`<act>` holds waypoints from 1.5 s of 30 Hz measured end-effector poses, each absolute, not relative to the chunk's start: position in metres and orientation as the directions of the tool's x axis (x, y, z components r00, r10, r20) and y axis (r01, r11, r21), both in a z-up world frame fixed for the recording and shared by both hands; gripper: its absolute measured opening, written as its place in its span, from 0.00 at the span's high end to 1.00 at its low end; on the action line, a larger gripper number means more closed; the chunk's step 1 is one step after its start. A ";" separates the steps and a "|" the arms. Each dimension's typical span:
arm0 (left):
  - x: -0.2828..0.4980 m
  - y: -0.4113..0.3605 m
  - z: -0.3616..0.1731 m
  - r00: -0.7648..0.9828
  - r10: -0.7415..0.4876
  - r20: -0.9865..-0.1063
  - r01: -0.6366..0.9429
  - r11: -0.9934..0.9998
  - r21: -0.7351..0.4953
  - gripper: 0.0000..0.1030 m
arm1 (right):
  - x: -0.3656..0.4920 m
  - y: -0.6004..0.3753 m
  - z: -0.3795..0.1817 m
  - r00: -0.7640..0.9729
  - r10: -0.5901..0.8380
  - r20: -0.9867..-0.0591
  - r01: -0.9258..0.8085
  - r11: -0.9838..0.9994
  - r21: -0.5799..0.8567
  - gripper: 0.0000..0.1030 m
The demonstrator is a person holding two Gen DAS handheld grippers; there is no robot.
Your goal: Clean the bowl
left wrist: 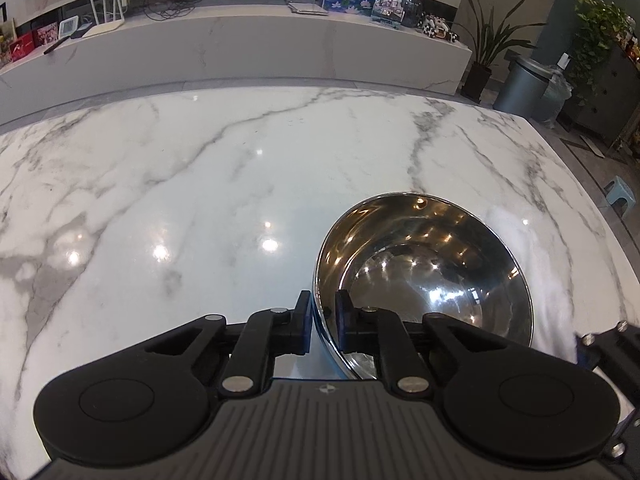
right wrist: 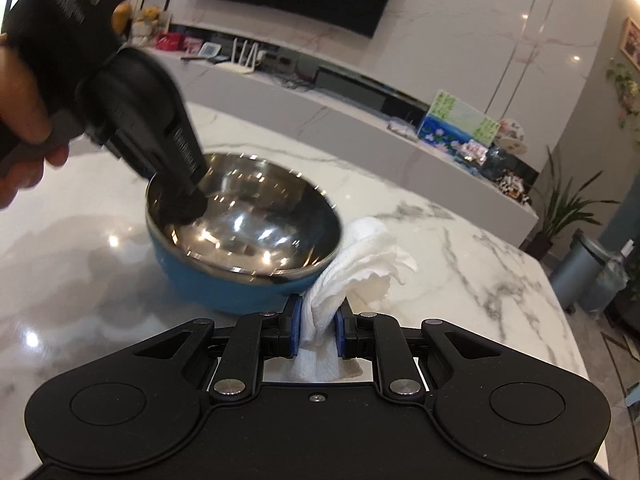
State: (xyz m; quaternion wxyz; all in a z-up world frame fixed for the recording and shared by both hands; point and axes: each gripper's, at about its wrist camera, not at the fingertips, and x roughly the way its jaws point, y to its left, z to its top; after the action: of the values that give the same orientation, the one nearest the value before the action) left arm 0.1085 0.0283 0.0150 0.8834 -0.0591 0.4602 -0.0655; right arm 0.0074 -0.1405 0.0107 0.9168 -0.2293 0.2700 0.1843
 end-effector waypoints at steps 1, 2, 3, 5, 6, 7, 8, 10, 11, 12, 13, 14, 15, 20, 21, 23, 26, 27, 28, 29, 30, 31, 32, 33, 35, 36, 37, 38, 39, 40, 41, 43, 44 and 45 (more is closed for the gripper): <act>0.108 0.029 0.015 0.563 -0.173 -0.808 0.058 0.984 -0.171 0.90 | 0.008 -0.139 0.009 0.781 0.215 -0.586 -0.467 0.824 -0.320 0.85; 0.107 0.030 0.014 0.557 -0.174 -0.812 0.053 0.983 -0.174 0.87 | 0.009 -0.138 0.007 0.776 0.216 -0.593 -0.473 0.821 -0.320 0.85; 0.107 0.030 0.014 0.550 -0.174 -0.817 0.048 0.983 -0.177 0.85 | 0.010 -0.136 0.006 0.770 0.215 -0.601 -0.479 0.817 -0.320 0.85; 0.106 0.031 0.012 0.534 -0.171 -0.828 0.040 0.983 -0.177 0.79 | 0.012 -0.133 0.000 0.743 0.221 -0.632 -0.500 0.811 -0.305 0.85; 0.105 0.031 0.012 0.528 -0.172 -0.832 0.036 0.983 -0.181 0.77 | 0.013 -0.132 -0.003 0.732 0.221 -0.645 -0.508 0.808 -0.300 0.85; 0.105 0.032 0.011 0.522 -0.175 -0.835 0.032 0.982 -0.185 0.77 | 0.012 -0.132 -0.003 0.732 0.218 -0.645 -0.507 0.807 -0.302 0.86; 0.105 0.032 0.011 0.520 -0.177 -0.835 0.033 0.982 -0.187 0.77 | 0.012 -0.131 -0.004 0.736 0.212 -0.643 -0.504 0.806 -0.311 0.86; 0.105 0.032 0.011 0.520 -0.179 -0.835 0.036 0.982 -0.188 0.77 | 0.015 -0.134 -0.002 0.747 0.190 -0.637 -0.481 0.816 -0.321 0.86; 0.104 0.031 0.011 0.519 -0.181 -0.835 0.042 0.982 -0.187 0.77 | 0.016 -0.135 -0.002 0.753 0.179 -0.633 -0.468 0.822 -0.325 0.86; 0.104 0.030 0.011 0.519 -0.184 -0.835 0.050 0.981 -0.185 0.77 | 0.017 -0.136 -0.002 0.757 0.168 -0.632 -0.458 0.826 -0.328 0.86; 0.104 0.029 0.011 0.517 -0.184 -0.836 0.054 0.982 -0.183 0.77 | 0.020 -0.139 -0.001 0.762 0.149 -0.631 -0.438 0.836 -0.331 0.85; 0.104 0.028 0.010 0.514 -0.185 -0.837 0.056 0.982 -0.183 0.77 | 0.023 -0.142 -0.001 0.766 0.130 -0.630 -0.417 0.846 -0.332 0.84; 0.104 0.027 0.008 0.510 -0.186 -0.840 0.057 0.982 -0.183 0.77 | 0.025 -0.143 -0.002 0.769 0.115 -0.628 -0.402 0.852 -0.336 0.76; 0.103 0.027 0.008 0.508 -0.187 -0.841 0.059 0.981 -0.183 0.77 | 0.016 -0.141 0.003 0.828 0.072 -0.555 -0.345 0.847 -0.404 0.60; 0.103 0.027 0.008 0.508 -0.188 -0.841 0.057 0.981 -0.185 0.77 | 0.014 -0.140 0.003 0.834 0.076 -0.546 -0.347 0.842 -0.413 0.59; 0.103 0.027 0.008 0.509 -0.188 -0.840 0.055 0.981 -0.186 0.77 | 0.012 -0.139 0.003 0.840 0.084 -0.536 -0.355 0.832 -0.427 0.59; 0.103 0.027 0.008 0.509 -0.187 -0.840 0.055 0.981 -0.185 0.77 | 0.012 -0.137 0.000 0.834 0.089 -0.545 -0.372 0.820 -0.436 0.59; 0.103 0.027 0.008 0.509 -0.188 -0.840 0.056 0.981 -0.186 0.77 | 0.014 -0.137 -0.002 0.826 0.086 -0.558 -0.378 0.819 -0.432 0.59; 0.103 0.027 0.008 0.508 -0.188 -0.840 0.057 0.981 -0.186 0.77 | 0.015 -0.136 -0.004 0.817 0.084 -0.570 -0.383 0.818 -0.428 0.59; 0.103 0.027 0.008 0.508 -0.189 -0.840 0.057 0.981 -0.186 0.77 | 0.018 -0.137 -0.005 0.808 0.077 -0.585 -0.383 0.823 -0.420 0.59; 0.102 0.027 0.008 0.507 -0.190 -0.841 0.058 0.981 -0.187 0.77 | 0.020 -0.137 -0.005 0.797 0.071 -0.599 -0.381 0.828 -0.410 0.59; 0.102 0.027 0.008 0.507 -0.190 -0.841 0.057 0.981 -0.187 0.77 | 0.024 -0.140 -0.006 0.784 0.065 -0.617 -0.376 0.841 -0.389 0.59; 0.103 0.026 0.008 0.507 -0.189 -0.841 0.058 0.981 -0.186 0.77 | 0.028 -0.144 -0.007 0.771 0.063 -0.634 -0.369 0.856 -0.362 0.59; 0.103 0.025 0.008 0.507 -0.189 -0.841 0.059 0.981 -0.185 0.77 | 0.030 -0.146 -0.007 0.764 0.064 -0.642 -0.364 0.864 -0.348 0.59; 0.103 0.024 0.008 0.504 -0.193 -0.842 0.062 0.980 -0.188 0.77 | 0.034 -0.152 -0.005 0.751 0.079 -0.656 -0.350 0.890 -0.293 0.60; 0.103 0.024 0.008 0.503 -0.194 -0.842 0.064 0.980 -0.188 0.77 | 0.036 -0.154 -0.004 0.743 0.088 -0.663 -0.345 0.900 -0.268 0.66; 0.103 0.023 0.008 0.501 -0.196 -0.843 0.066 0.980 -0.188 0.77 | 0.037 -0.156 -0.003 0.736 0.101 -0.669 -0.345 0.907 -0.243 0.74; 0.103 0.022 0.007 0.502 -0.196 -0.842 0.069 0.980 -0.187 0.77 | 0.039 -0.158 -0.002 0.726 0.120 -0.677 -0.350 0.912 -0.213 0.76; 0.103 0.022 0.007 0.505 -0.195 -0.841 0.071 0.980 -0.184 0.77 | 0.039 -0.158 -0.003 0.724 0.124 -0.679 -0.353 0.912 -0.210 0.78; 0.103 0.021 0.007 0.507 -0.194 -0.840 0.073 0.981 -0.182 0.78 | 0.039 -0.158 -0.003 0.723 0.127 -0.679 -0.356 0.911 -0.208 0.80; 0.103 0.021 0.007 0.515 -0.196 -0.835 0.077 0.980 -0.182 0.79 | 0.039 -0.158 -0.004 0.723 0.131 -0.678 -0.359 0.910 -0.206 0.80; 0.104 0.023 0.008 0.524 -0.205 -0.826 0.081 0.978 -0.191 0.81 | 0.038 -0.159 -0.005 0.726 0.136 -0.674 -0.357 0.912 -0.201 0.84; 0.104 0.023 0.008 0.527 -0.208 -0.824 0.083 0.978 -0.194 0.82 | 0.037 -0.158 -0.004 0.735 0.137 -0.664 -0.355 0.912 -0.205 0.84; 0.104 0.023 0.009 0.531 -0.210 -0.821 0.086 0.977 -0.194 0.84 | 0.034 -0.157 -0.002 0.752 0.134 -0.645 -0.352 0.910 -0.221 0.84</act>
State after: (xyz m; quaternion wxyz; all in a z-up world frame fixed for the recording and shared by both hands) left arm 0.1041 0.0234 0.0086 0.8724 -0.0650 0.4770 -0.0847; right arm 0.0342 -0.1571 -0.0024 0.9210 -0.1666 0.3265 0.1319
